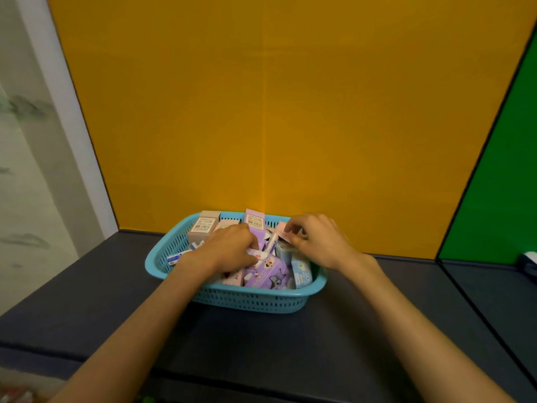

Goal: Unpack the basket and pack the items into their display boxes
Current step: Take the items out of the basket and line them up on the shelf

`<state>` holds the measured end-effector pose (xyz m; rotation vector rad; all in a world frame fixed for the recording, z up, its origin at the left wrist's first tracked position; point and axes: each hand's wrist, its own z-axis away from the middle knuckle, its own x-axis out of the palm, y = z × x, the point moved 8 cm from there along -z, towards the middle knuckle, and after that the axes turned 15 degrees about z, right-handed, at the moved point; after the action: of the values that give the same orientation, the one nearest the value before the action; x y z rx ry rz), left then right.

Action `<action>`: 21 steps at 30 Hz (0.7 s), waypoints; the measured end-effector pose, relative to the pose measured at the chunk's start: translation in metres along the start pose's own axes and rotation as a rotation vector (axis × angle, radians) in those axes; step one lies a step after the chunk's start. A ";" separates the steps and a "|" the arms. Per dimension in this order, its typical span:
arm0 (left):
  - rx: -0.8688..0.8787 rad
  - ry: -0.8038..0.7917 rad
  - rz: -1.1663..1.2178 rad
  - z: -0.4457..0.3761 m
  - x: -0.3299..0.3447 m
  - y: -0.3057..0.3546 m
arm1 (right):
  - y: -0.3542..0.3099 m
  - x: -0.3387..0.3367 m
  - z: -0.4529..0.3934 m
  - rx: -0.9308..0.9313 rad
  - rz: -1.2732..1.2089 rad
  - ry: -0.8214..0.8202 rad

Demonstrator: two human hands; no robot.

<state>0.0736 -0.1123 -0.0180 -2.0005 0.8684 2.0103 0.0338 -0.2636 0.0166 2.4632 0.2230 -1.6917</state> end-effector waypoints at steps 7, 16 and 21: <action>0.067 0.132 0.076 0.007 -0.019 0.002 | -0.012 0.012 -0.012 0.045 0.059 -0.060; 0.005 0.357 0.526 0.030 -0.051 -0.040 | -0.032 0.032 -0.031 0.003 0.126 -0.207; -0.011 0.351 0.563 0.042 -0.052 -0.051 | -0.041 0.044 -0.033 0.000 0.069 -0.293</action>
<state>0.0679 -0.0353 0.0144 -2.3518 1.6550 1.9205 0.0711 -0.2150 -0.0139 2.1586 0.1015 -1.9899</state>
